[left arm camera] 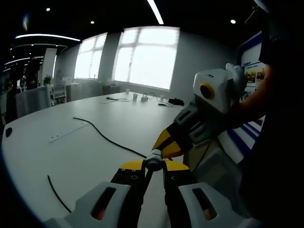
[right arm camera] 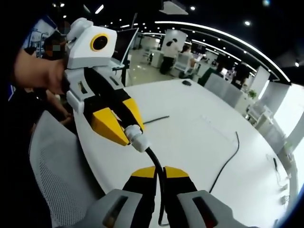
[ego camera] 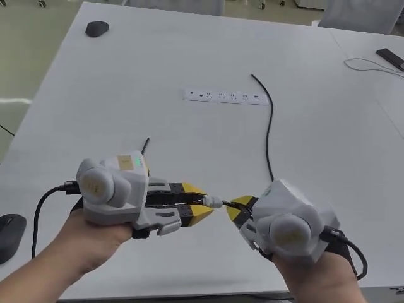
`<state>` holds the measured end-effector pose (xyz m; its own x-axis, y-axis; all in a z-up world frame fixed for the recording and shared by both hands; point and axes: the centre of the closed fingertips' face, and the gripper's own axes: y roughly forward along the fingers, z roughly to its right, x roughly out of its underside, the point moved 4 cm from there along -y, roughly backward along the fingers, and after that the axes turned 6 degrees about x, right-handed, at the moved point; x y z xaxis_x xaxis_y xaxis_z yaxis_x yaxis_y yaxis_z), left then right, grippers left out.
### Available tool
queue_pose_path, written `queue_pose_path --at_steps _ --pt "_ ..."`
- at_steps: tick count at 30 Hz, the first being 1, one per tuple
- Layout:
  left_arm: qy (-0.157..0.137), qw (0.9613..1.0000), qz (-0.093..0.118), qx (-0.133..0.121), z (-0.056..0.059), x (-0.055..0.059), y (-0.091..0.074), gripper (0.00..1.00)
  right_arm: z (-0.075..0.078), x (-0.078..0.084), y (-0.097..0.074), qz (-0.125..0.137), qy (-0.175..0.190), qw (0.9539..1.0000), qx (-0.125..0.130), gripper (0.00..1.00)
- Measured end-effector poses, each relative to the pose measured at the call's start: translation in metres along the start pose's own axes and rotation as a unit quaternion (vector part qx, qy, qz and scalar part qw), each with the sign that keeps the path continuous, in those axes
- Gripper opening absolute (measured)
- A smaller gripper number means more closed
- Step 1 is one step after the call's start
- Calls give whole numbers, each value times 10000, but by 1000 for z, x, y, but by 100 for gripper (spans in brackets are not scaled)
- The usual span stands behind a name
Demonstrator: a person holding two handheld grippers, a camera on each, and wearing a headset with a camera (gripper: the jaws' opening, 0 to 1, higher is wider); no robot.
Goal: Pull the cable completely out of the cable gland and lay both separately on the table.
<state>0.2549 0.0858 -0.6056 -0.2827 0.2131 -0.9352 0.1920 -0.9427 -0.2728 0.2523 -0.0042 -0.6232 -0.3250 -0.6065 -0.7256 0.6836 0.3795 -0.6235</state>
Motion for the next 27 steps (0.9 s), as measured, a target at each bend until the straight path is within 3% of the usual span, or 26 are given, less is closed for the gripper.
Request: queue_pose_path --at_steps 9,11,15,17,22,27 --pt "-45 9999 143 -18 0 -4 -7 15 14 26 2 -283 354 9989 116 0" --pt "-53 9999 149 -24 0 -4 -7 15 14 32 3 -344 653 9972 81 0" --pt "-35 9999 160 -42 1 -4 -7 15 16 38 5 -353 735 9966 126 0" --pt "-48 9998 175 -63 1 -4 -6 15 18 46 7 -453 1011 9937 185 0" --pt "-30 9998 155 -84 1 -3 -7 15 18 63 11 -649 1193 9905 228 0" --pt "-52 9999 122 -93 2 2 -6 14 15 77 14 -799 1611 9835 221 0"
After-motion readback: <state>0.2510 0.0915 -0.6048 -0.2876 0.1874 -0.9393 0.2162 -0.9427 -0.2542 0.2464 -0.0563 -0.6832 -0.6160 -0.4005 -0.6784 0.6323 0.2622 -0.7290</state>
